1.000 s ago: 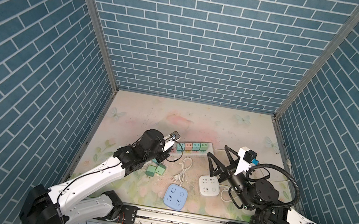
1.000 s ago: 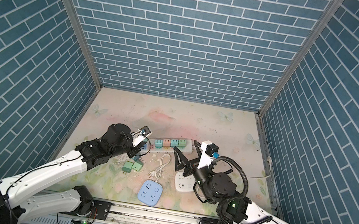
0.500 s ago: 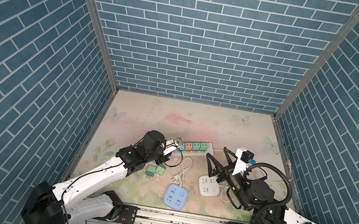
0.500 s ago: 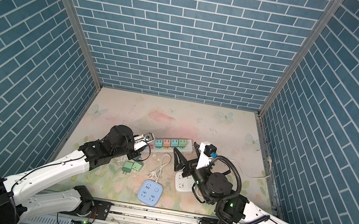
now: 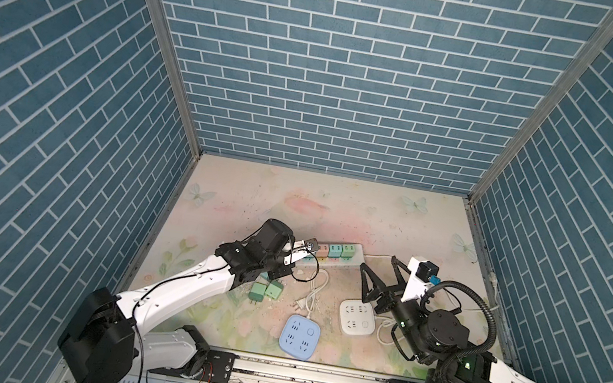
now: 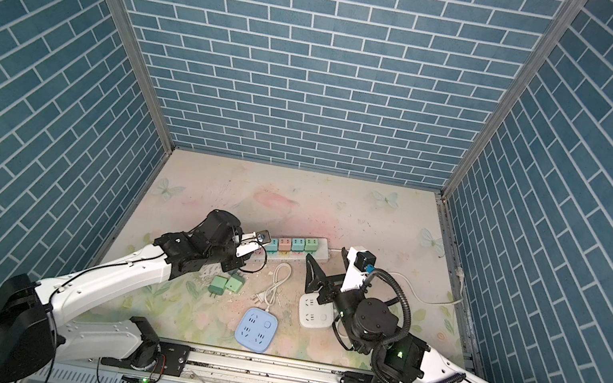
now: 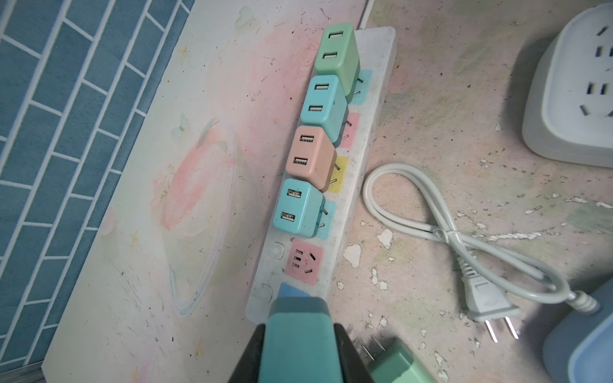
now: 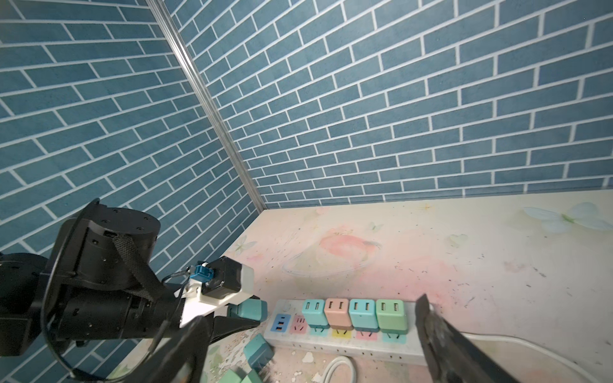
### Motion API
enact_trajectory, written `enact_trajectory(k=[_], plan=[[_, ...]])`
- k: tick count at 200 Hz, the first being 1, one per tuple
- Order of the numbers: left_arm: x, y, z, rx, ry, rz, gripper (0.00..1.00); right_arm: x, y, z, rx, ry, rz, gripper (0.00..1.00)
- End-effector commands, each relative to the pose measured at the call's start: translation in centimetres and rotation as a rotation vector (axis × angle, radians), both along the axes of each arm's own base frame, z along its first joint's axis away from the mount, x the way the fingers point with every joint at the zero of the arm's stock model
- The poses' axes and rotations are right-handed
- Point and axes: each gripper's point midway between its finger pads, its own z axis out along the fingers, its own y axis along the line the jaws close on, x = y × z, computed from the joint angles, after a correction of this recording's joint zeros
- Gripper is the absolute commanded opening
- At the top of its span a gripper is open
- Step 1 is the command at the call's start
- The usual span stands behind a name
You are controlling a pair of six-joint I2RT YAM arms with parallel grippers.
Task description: Insert the plug
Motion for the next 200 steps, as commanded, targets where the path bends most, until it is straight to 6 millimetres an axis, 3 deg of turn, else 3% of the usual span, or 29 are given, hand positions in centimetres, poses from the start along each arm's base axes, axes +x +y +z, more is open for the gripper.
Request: enact_trajectory(k=[1,37,118,146,169,200], plan=[[0.4,-0.1,0.2,0.043,0.015,-0.021,0.0,0.5,-2.1,-1.1,-0.086,-0.105,-0.084,0.99],[0.6,-0.7,-1.0,0.096,0.046,-0.079,0.0,2.6,-7.0,-3.2,-0.182,-0.136,-0.346,0.99],[3.5,-0.3,-3.3,0.229,0.098,-0.115,0.0,9.1,-9.7,-11.3,-0.33,0.074,-0.442,0.98],[4.5,0.0,-4.2,0.248,0.115,-0.139,0.0,11.6,-11.5,-14.7,-0.379,0.158,-0.528,0.98],[4.6,-0.5,-5.0,0.241,0.141,-0.171,0.0,12.7,-11.7,-15.1,-0.392,0.199,-0.545,0.98],[4.5,-1.2,-5.8,0.23,0.163,-0.204,0.0,12.0,-13.6,-14.3,-0.449,0.186,-0.621,0.98]])
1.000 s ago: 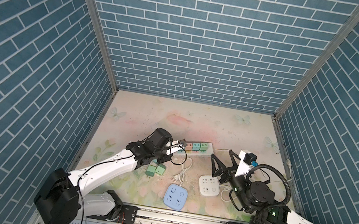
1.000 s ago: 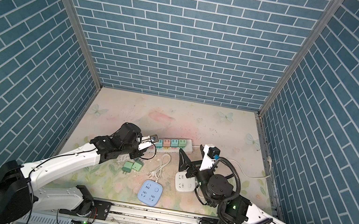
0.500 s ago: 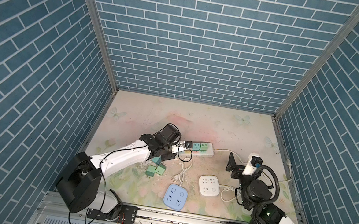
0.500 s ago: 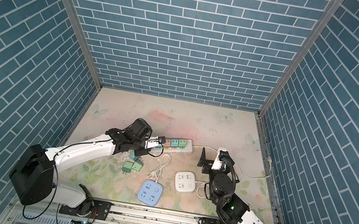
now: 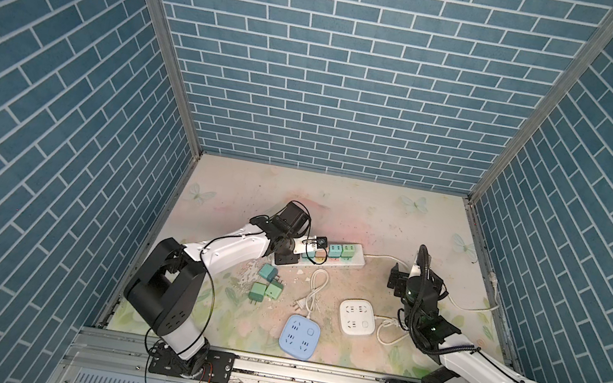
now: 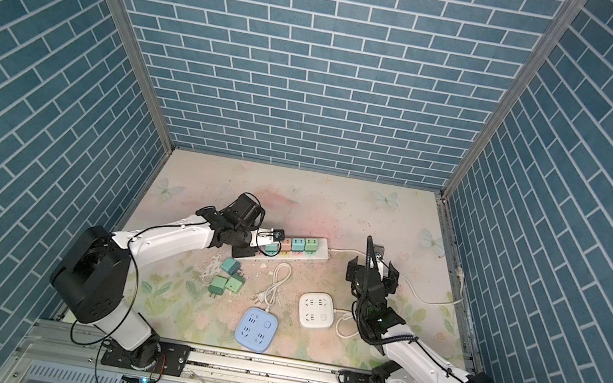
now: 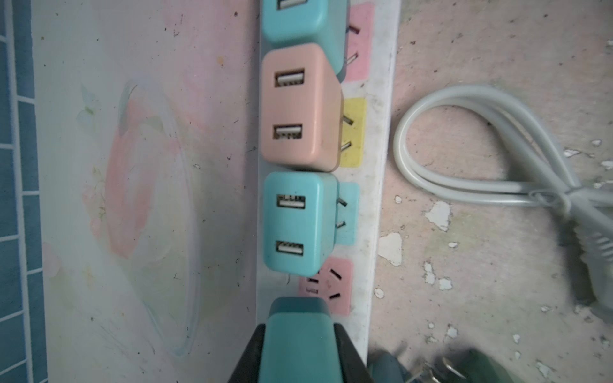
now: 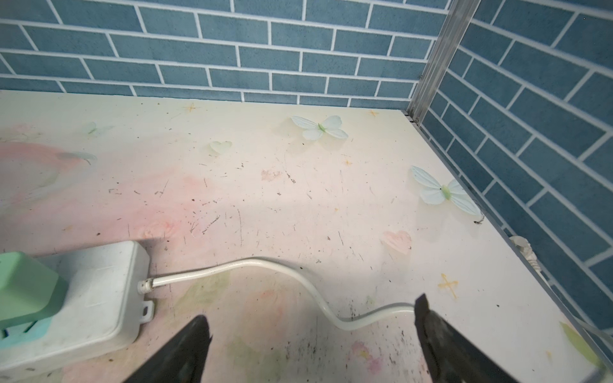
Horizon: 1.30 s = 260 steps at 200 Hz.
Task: Insert the plug
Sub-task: 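Align the adapter over the empty socket beside the teal adapter and lower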
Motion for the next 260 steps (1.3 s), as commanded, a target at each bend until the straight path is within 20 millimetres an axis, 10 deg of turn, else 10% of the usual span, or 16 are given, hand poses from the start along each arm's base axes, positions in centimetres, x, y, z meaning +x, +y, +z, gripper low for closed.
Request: enact_trajectory(k=[1,260], plan=[[-0.1,-0.8,0.1,-0.021,0.024,-0.046,0.0,0.2,-1.0,3.0,0.024,-0.074,-0.058,0.98],[0.1,0.0,-2.3,0.036,0.161,-0.038,0.0,0.3,-0.7,1.9,0.093,-0.051,0.009,0.97]])
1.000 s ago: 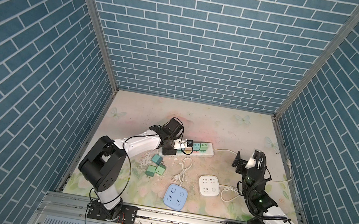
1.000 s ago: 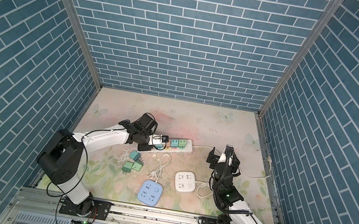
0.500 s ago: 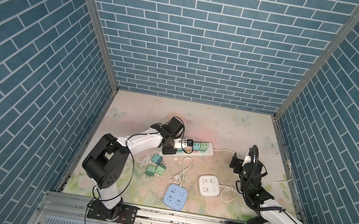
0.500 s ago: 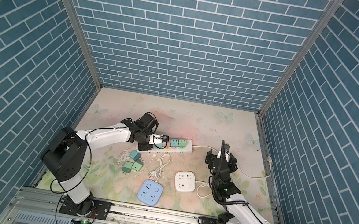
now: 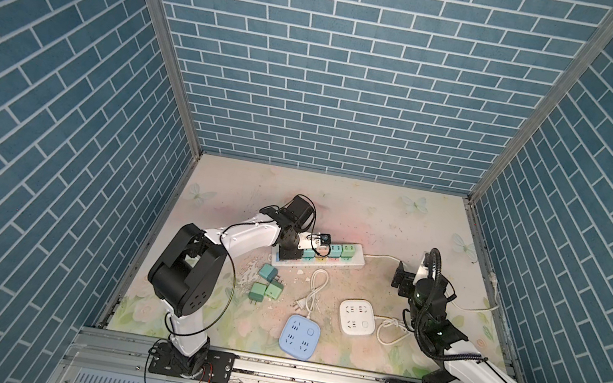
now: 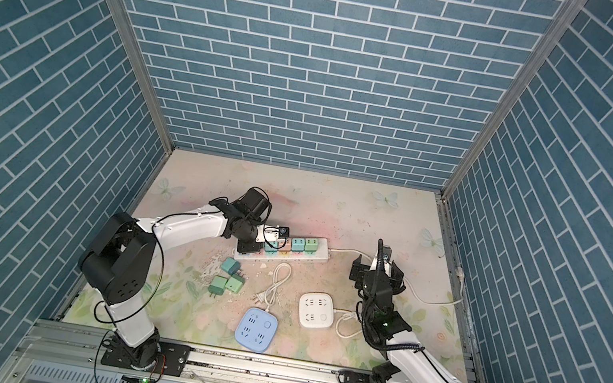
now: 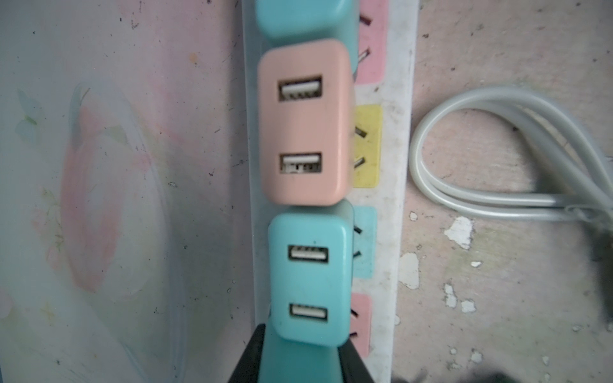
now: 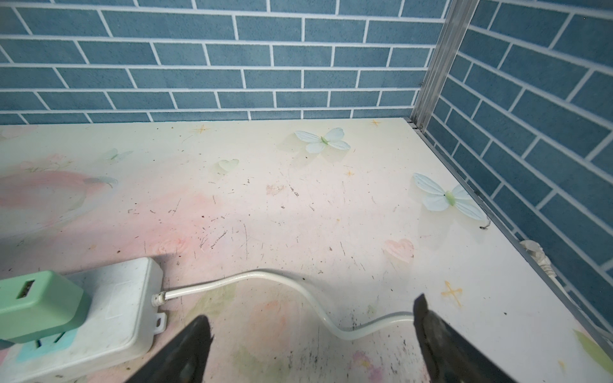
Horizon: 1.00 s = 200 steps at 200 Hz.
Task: Insert the plug
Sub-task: 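Align the adapter over the empty socket beside the teal adapter and lower, then press the teal adapter into the socket and open the left gripper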
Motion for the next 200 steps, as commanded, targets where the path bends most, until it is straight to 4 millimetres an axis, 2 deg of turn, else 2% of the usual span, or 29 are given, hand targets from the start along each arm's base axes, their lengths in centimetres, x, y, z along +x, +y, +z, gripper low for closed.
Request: enact_trajectory(k=[1,56,161,200], plan=[[-1.65,0.63,-0.7,0.015,0.074,-0.011,0.0,0.28,0.08,0.87,0.029,-0.019,-0.006,0.97],[-1.74,0.88,-1.18,0.033,0.085,-0.006,0.0,0.27,0.19,0.86,0.03,-0.016,0.001,0.96],[-2.52,0.83,-0.37,0.002,0.091,-0.003,0.0,0.3,0.23,0.73,0.029,-0.01,0.004,0.95],[-2.41,0.69,-0.87,0.005,0.099,-0.005,0.0,0.33,0.34,0.78,0.031,-0.011,0.008,0.95]])
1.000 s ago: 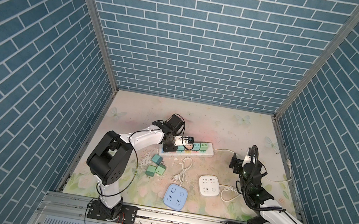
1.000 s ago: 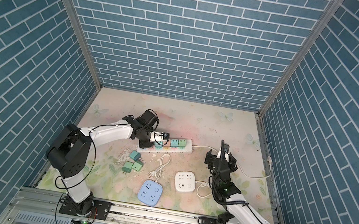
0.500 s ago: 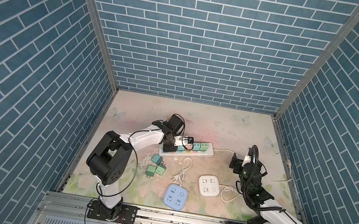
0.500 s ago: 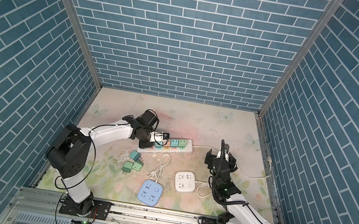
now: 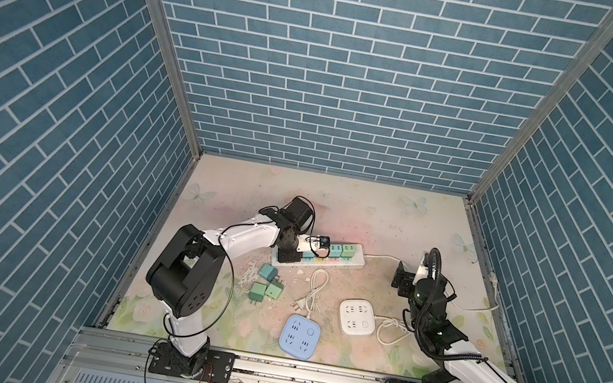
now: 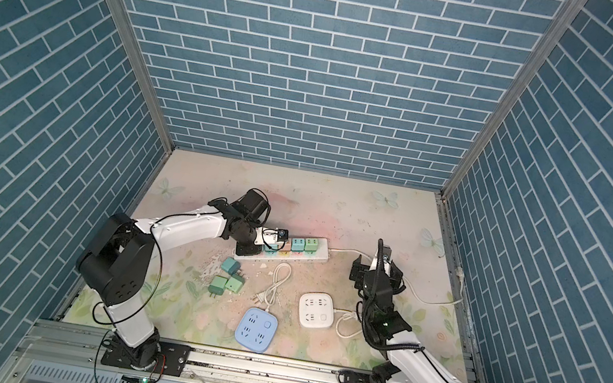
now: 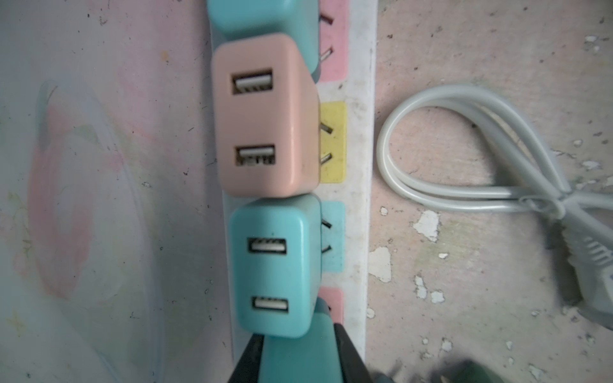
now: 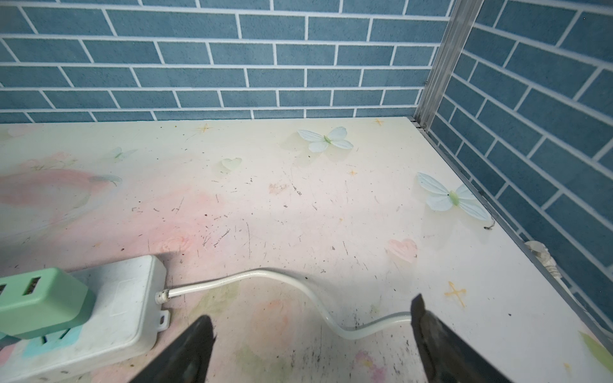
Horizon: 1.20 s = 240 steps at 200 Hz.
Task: Insert the plug
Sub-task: 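Press the teal adapter into the socket and open the left gripper, then raise the left gripper away from the strip while the right gripper swings toward the pile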
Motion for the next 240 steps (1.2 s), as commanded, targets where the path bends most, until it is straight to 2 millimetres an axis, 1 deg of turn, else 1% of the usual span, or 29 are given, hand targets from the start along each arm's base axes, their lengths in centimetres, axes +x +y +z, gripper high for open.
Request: enact_trajectory(k=[1,36,54,83,111,171,176,185,186,187,189,190,191,192,193,198,220,240], plan=[[-1.2,0.7,-0.7,0.019,0.053,0.006,0.0,0.3,0.2,0.9,0.027,-0.015,-0.003,0.95],[-0.8,0.8,-1.1,0.017,0.06,0.021,0.0,0.4,0.2,0.9,0.026,-0.014,-0.002,0.94],[-0.5,1.3,-1.4,0.009,0.079,0.042,0.0,0.4,0.1,0.8,0.026,-0.012,-0.005,0.94],[-0.3,2.1,-2.5,0.018,0.115,0.065,0.0,0.5,0.0,0.7,0.022,-0.005,-0.016,0.94],[-0.6,2.3,-3.6,0.042,0.153,0.059,0.0,0.6,-0.1,0.6,0.019,0.002,-0.029,0.93],[-0.5,2.5,-3.9,0.065,0.161,0.062,0.0,0.6,-0.6,0.5,0.024,0.002,-0.055,0.93],[-0.4,2.5,-3.8,0.067,0.156,0.064,0.07,0.6,-0.6,0.5,0.025,0.004,-0.057,0.93],[-0.1,2.6,-3.7,0.068,0.141,0.071,0.24,0.7,-0.6,0.5,0.023,0.007,-0.054,0.93],[-0.1,2.6,-3.7,0.068,0.139,0.072,0.29,0.7,-0.6,0.5,0.023,0.007,-0.054,0.93],[-0.1,2.6,-3.7,0.068,0.138,0.073,0.37,0.7,-0.6,0.5,0.023,0.007,-0.054,0.93],[0.0,2.6,-3.6,0.068,0.133,0.073,0.74,0.7,-0.6,0.5,0.021,0.01,-0.056,0.93],[0.1,2.6,-3.5,0.069,0.131,0.075,0.84,0.7,-0.6,0.5,0.021,0.01,-0.056,0.93],[0.1,2.6,-3.5,0.069,0.129,0.075,0.91,0.7,-0.6,0.5,0.021,0.011,-0.056,0.93],[0.1,2.6,-3.5,0.069,0.128,0.075,0.95,0.7,-0.6,0.5,0.022,0.011,-0.056,0.93],[0.1,2.5,-3.4,0.069,0.126,0.074,0.97,0.7,-0.6,0.4,0.021,0.013,-0.056,0.93],[0.2,2.6,-3.1,0.066,0.112,0.078,0.99,0.7,-0.5,0.4,0.02,0.017,-0.053,0.93],[0.6,2.3,-1.7,0.035,0.057,0.083,1.0,1.0,-0.3,0.3,0.015,0.028,-0.049,0.92],[0.7,1.7,0.4,-0.03,-0.001,0.085,1.0,1.0,-0.2,0.2,0.013,0.035,-0.046,0.92]])
